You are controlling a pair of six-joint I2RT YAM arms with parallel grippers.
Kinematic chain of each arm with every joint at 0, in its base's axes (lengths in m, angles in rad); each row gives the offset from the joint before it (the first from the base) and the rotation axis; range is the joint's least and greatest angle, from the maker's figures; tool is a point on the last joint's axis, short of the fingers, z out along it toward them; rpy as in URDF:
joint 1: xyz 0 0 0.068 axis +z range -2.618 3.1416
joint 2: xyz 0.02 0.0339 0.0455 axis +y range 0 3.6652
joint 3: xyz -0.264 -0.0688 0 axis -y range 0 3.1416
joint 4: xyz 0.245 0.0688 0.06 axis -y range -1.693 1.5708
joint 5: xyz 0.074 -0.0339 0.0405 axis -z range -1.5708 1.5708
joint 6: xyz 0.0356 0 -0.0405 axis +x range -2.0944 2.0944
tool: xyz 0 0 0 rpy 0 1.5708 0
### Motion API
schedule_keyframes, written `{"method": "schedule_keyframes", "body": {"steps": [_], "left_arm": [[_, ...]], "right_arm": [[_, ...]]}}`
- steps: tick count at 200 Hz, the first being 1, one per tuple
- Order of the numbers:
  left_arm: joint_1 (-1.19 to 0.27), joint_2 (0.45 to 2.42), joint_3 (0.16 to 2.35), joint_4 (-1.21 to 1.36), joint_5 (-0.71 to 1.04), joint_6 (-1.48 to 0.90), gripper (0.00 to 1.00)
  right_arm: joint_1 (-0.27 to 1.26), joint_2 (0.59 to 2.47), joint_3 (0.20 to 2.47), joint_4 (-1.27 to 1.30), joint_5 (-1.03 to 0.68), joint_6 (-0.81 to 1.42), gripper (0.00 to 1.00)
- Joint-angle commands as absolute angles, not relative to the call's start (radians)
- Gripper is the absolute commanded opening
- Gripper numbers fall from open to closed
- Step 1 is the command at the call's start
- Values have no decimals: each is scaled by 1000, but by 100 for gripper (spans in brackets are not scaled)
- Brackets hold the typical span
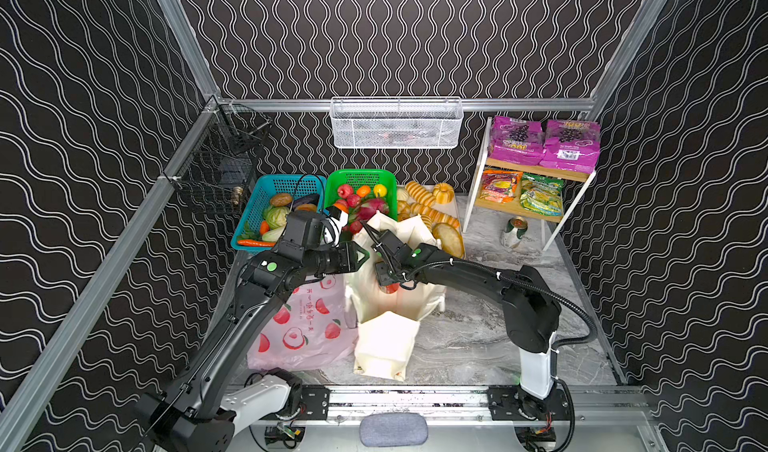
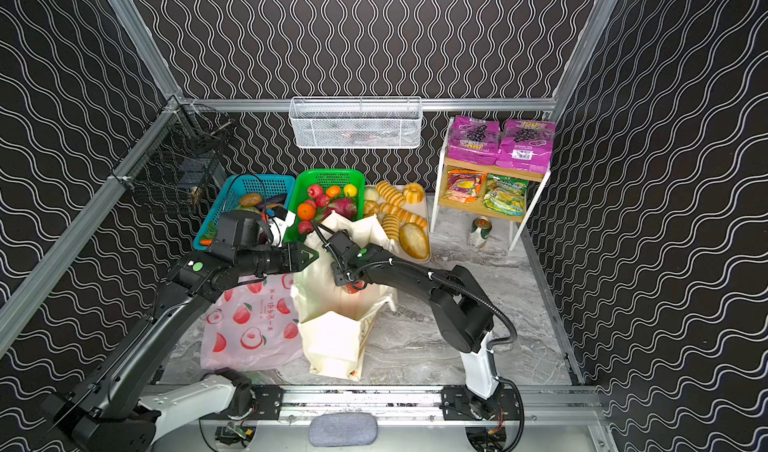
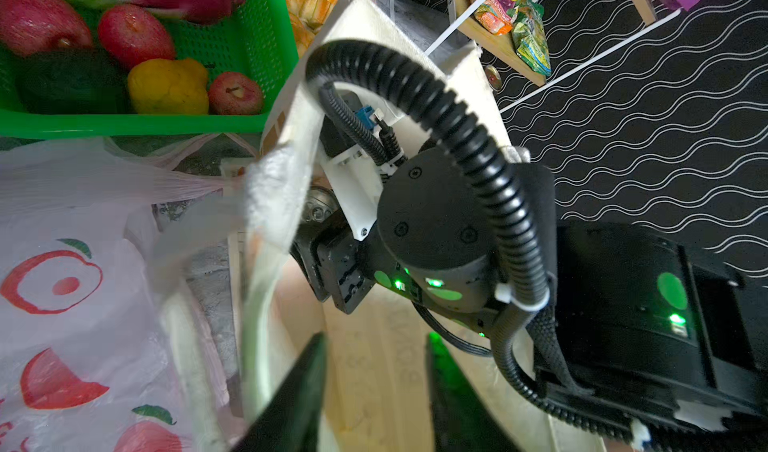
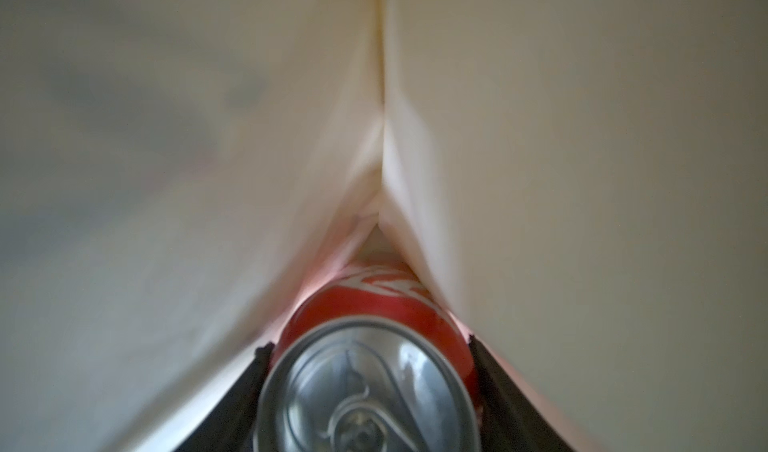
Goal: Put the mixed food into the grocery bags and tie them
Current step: 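Carry the cola can into the tote bag while the left gripper holds the rim, then release the red cola can in the bag and raise the right gripper toward the shelf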
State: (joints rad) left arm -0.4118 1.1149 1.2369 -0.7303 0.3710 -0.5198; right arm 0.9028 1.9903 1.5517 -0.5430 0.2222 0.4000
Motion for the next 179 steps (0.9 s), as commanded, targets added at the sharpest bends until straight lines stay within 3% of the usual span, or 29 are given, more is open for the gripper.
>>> {"method": "schedule_keyframes", "body": {"steps": [1, 44, 102, 179], "left_arm": [[-410, 1111, 1236, -730, 390, -511, 66], [-411, 1131, 1241, -829, 308, -476, 64], [-410, 1073, 1271, -789, 355, -462, 69], [-410, 1022, 1261, -821, 178, -469, 74]], "right_arm": [[902, 2035, 1544, -622, 153, 420, 50], [902, 1988, 1571, -632, 140, 408, 58], [903, 1923, 1686, -694, 128, 379, 80], [885, 1662, 1665, -619, 168, 358, 87]]}}
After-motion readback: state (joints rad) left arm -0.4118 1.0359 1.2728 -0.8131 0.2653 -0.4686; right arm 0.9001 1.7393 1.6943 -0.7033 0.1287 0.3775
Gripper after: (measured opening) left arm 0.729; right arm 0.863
